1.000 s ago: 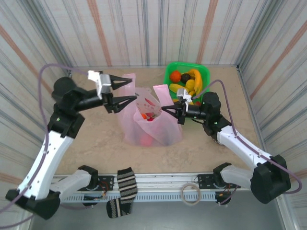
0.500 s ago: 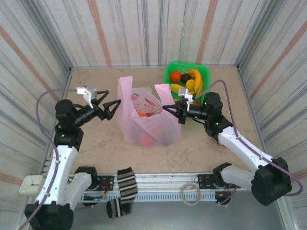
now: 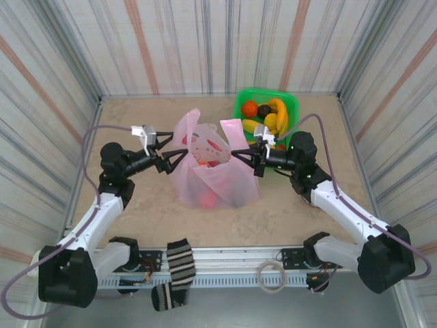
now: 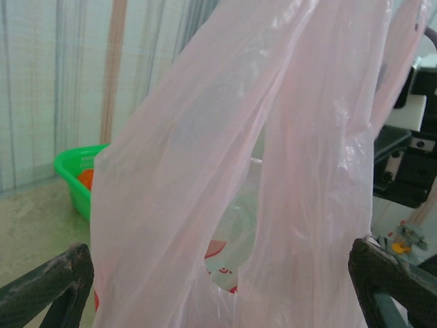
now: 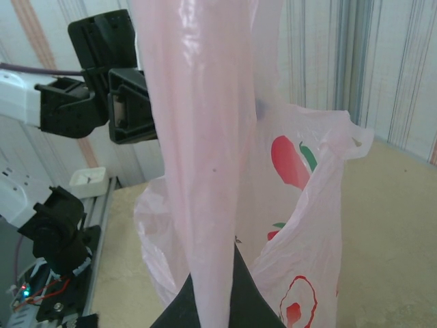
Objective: Place the fake fruits into the plastic bag and tie a complex knot
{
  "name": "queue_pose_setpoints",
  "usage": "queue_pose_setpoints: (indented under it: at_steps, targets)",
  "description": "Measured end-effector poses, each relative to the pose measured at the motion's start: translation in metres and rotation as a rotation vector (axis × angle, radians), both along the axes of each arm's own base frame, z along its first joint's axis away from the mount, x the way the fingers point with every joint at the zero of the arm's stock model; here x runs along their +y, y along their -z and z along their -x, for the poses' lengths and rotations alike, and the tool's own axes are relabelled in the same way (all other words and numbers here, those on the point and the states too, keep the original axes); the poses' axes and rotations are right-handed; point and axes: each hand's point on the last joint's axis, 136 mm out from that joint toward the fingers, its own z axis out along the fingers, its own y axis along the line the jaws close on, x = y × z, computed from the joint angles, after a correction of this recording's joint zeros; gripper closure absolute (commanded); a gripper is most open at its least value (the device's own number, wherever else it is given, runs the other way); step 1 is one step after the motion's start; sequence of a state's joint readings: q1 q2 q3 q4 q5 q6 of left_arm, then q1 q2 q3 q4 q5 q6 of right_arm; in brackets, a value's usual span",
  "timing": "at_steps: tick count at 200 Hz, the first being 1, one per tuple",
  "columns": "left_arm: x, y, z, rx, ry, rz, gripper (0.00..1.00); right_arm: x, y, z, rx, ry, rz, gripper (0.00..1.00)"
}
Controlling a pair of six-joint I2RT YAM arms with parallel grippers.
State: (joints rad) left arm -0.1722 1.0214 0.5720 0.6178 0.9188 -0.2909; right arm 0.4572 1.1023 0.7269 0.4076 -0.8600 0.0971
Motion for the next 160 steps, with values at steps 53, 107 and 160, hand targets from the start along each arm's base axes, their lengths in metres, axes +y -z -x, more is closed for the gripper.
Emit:
queue_pose_setpoints:
  at_steps: [53,107,160]
  targets:
    - [-0.016,-0.007,0.014,-0.105,0.051,-0.04,0.01,-0.001,0.0,0.0,0.003,0.004,0.002,1.0]
    - [-0.025,-0.015,0.02,-0.181,0.084,-0.066,0.03,-0.002,0.0,-0.001,0.007,0.019,0.005,1.0]
    - [-0.033,-0.017,0.022,-0.218,0.104,-0.114,0.48,-0.004,-0.001,-0.001,0.01,0.033,0.007,1.0]
